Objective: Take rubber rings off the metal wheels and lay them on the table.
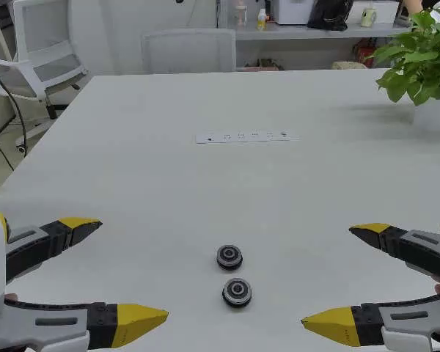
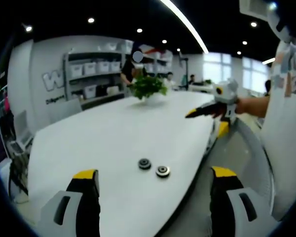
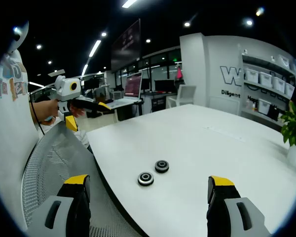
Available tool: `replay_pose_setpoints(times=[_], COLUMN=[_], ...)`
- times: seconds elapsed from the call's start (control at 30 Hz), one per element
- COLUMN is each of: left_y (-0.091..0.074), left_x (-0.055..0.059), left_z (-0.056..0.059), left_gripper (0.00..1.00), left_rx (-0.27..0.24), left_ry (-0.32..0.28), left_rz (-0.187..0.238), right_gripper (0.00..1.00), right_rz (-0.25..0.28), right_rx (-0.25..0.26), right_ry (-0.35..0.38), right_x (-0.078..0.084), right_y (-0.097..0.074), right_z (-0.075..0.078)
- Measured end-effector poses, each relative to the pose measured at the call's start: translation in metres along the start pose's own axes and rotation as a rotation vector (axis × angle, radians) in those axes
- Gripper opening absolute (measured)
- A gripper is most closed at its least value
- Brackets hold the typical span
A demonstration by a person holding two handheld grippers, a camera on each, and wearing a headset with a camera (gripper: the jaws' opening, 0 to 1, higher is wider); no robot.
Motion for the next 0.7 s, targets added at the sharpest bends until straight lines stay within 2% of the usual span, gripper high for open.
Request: replay_pose_setpoints(times=[0.7], left_y=[0.0023], left_x=[-0.0001], left_z=[0.0050], left_gripper=[0.92], left_rx=[0.015], left_ry=[0.008], left_rz=[-0.001], right_gripper=[0.99], right_rz=[-0.011], right_rx=[-0.006], right_ry=[-0.013], right_x=[0.0031], right_y=[0.0015], right_z=[-0.0044])
Point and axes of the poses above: the centre of the closed fingertips' face, and the gripper's own axes: y roughly forward along the fingers, z roughly to its right, x roughly out of its underside, the point moved 3 cm from there along -y, roughly backward along the fingers, and after that the axes turned 7 degrees about x, right-handed, at the moved point
